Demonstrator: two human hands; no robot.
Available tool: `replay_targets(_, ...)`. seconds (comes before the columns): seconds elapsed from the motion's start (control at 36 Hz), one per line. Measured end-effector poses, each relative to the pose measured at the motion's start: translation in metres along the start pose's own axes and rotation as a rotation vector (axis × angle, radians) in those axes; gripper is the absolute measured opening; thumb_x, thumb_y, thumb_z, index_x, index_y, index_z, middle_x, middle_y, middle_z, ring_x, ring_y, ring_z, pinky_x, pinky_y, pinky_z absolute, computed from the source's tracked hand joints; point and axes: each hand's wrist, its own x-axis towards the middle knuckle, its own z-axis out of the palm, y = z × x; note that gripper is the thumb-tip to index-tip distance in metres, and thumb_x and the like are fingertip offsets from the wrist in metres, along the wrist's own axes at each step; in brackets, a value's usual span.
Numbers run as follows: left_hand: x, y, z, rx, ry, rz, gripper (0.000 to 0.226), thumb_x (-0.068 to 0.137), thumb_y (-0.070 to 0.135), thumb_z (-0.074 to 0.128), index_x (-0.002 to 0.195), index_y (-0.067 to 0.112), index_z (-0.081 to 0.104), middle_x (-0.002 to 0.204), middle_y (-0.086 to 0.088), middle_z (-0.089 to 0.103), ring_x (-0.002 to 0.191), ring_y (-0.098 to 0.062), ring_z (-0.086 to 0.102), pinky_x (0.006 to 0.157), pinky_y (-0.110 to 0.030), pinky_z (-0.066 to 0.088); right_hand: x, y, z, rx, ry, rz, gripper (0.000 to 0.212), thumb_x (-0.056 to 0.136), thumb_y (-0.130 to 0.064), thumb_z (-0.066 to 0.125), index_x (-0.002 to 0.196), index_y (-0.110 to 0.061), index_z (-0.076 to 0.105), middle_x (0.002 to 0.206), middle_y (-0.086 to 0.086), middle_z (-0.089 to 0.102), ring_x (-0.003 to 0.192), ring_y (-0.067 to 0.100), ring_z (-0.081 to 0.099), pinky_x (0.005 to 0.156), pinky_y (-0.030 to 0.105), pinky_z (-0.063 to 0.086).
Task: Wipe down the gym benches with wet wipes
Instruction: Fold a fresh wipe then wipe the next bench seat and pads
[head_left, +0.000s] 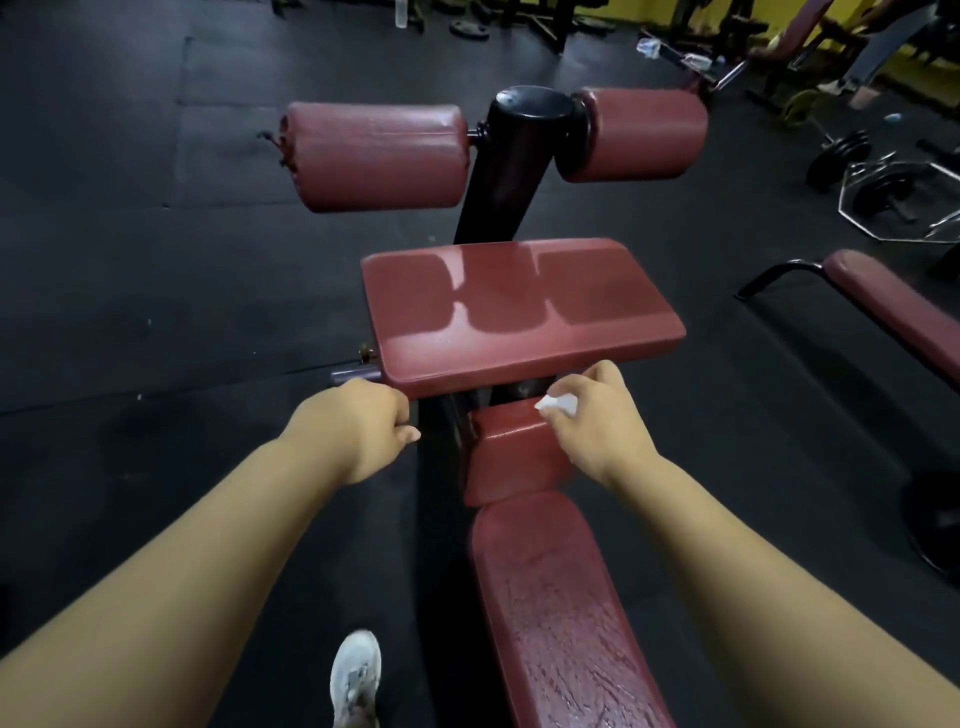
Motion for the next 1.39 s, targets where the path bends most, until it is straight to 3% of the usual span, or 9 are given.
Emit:
replay_targets(0.11,0.014,-0.019,-0.009,-0.065,0.026,-0.015,0.027,0.094,0.042,0.049,0.103,0.022,0.064,0.1,0.003,0.063,0.09,-0.018,0.059,0.077,-0.031,0.05,0.022,-0.015,0.01,0.013,-0.048,-0.025,0.018,0.091,-0.013,0.056,0.107,-0.015,0.064,0.109,-0.002,0.042,0.069,0.02,0.054,0.063,0.028,0.048)
replay_targets(0.25,0.049,-0.05,-0.02,-0.162,0.109,-0.034,0.021,0.091,0.042,0.053,0.097,0.025,0.065,0.093,0.006,0.064,0.082,-0.016,0.06,0.07,-0.029,0.051,0.06,-0.038,0.028,0.013,-0.031,-0.034,0.032,0.086,0.0,0.057,0.113,-0.017,0.065,0.111,0.001,0.053,0.1,0.02,0.052,0.08,0.023,0.039)
replay_targets(0.61,0.16,-0.095,-0.028,-0.322,0.151,-0.055,0.044,0.092,0.046,0.05,0.13,0.023,0.052,0.124,0.003,0.056,0.108,-0.017,0.056,0.085,-0.035,0.05,0.178,-0.092,0.092,0.109,0.065,-0.11,0.037,0.089,0.0,0.055,0.122,-0.016,0.057,0.123,0.0,0.057,0.112,0.016,0.052,0.084,0.006,0.027)
replay_targets(0.75,0.196,-0.097,-0.02,-0.361,0.106,-0.046,0.054,0.093,0.05,0.046,0.142,0.029,0.038,0.138,0.003,0.048,0.122,-0.016,0.049,0.093,-0.032,0.046,0.231,-0.104,0.118,0.049,0.054,-0.219,0.037,0.089,-0.001,0.055,0.125,-0.009,0.058,0.126,0.01,0.056,0.117,0.025,0.052,0.094,0.017,0.033)
replay_targets(0.86,0.213,-0.101,-0.017,-0.37,0.129,-0.049,0.046,0.094,0.044,0.048,0.136,0.026,0.048,0.142,0.005,0.045,0.131,-0.016,0.039,0.103,-0.03,0.036,0.262,-0.119,0.14,0.067,-0.035,-0.338,0.038,0.09,0.001,0.053,0.127,-0.006,0.059,0.129,0.011,0.056,0.121,0.026,0.05,0.102,0.015,0.029)
replay_targets(1.0,0.223,-0.109,-0.013,-0.439,0.162,-0.045,0.026,0.09,0.039,0.058,0.111,0.027,0.068,0.104,0.005,0.062,0.101,-0.017,0.055,0.087,-0.031,0.046,0.279,-0.128,0.151,-0.122,-0.242,-0.62,0.04,0.087,-0.005,0.045,0.121,-0.009,0.064,0.133,0.012,0.055,0.126,0.03,0.046,0.106,0.034,0.031)
replay_targets(1.19,0.224,-0.119,-0.006,-0.531,0.216,-0.053,0.025,0.085,0.041,0.064,0.106,0.029,0.069,0.108,0.013,0.061,0.103,-0.011,0.057,0.087,-0.029,0.046,0.326,-0.081,0.132,-0.287,-0.058,-0.305,0.043,0.087,0.0,0.046,0.124,-0.015,0.06,0.132,0.009,0.052,0.123,0.028,0.043,0.099,0.025,0.028)
replay_targets(1.31,0.225,-0.117,-0.006,-0.562,0.228,-0.071,0.027,0.082,0.04,0.067,0.106,0.028,0.069,0.113,0.014,0.062,0.103,-0.011,0.057,0.089,-0.03,0.046,0.318,-0.085,0.138,-0.166,0.04,-0.258,0.034,0.07,0.001,0.041,0.083,-0.018,0.065,0.09,0.004,0.063,0.086,0.025,0.057,0.071,0.016,0.028)
replay_targets(1.39,0.223,-0.115,-0.007,-0.568,0.253,-0.121,0.028,0.081,0.039,0.069,0.106,0.029,0.069,0.112,0.011,0.064,0.1,-0.013,0.056,0.083,-0.023,0.042,0.284,-0.101,0.159,-0.076,-0.162,-0.482,0.045,0.075,-0.005,0.038,0.102,-0.018,0.072,0.112,0.003,0.066,0.102,0.02,0.056,0.095,0.019,0.038)
